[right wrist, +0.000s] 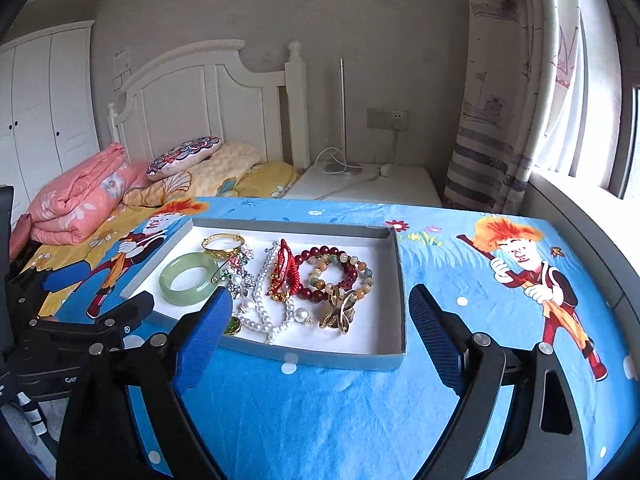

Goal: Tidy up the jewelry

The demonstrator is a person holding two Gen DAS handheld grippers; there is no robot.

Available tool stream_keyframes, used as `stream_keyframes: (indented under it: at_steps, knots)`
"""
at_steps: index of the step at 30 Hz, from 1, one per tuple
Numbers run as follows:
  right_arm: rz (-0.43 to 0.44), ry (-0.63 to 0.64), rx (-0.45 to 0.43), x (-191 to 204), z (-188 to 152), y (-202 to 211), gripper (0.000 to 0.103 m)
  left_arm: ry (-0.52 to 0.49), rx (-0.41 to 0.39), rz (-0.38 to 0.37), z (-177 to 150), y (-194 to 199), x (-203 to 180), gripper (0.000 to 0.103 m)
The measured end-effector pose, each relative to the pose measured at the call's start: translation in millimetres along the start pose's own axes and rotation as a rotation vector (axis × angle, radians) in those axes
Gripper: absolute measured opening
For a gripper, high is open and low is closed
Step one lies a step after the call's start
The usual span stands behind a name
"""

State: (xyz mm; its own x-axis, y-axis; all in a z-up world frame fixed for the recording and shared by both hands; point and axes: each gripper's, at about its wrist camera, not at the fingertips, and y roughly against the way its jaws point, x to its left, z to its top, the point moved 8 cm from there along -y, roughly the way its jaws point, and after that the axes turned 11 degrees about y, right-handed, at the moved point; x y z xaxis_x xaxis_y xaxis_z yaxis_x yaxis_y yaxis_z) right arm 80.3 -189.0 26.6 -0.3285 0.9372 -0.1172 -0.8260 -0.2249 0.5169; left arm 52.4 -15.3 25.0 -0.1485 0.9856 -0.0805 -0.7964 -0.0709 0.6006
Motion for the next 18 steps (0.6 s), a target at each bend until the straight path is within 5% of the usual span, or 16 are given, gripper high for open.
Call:
stream_keyframes:
  at_steps: [9, 18]
  knots:
    - [-0.010, 0.003, 0.099, 9.7, -27.6, -30.6, 0.086, 0.025, 0.032, -0.045, -18.1, -8.4, -3.9, 0.100]
    - [-0.025, -0.012, 0.084, 7.5, -31.3, -27.9, 0.086, -0.003, 0.029, -0.023, -23.4, -12.0, -5.7, 0.100]
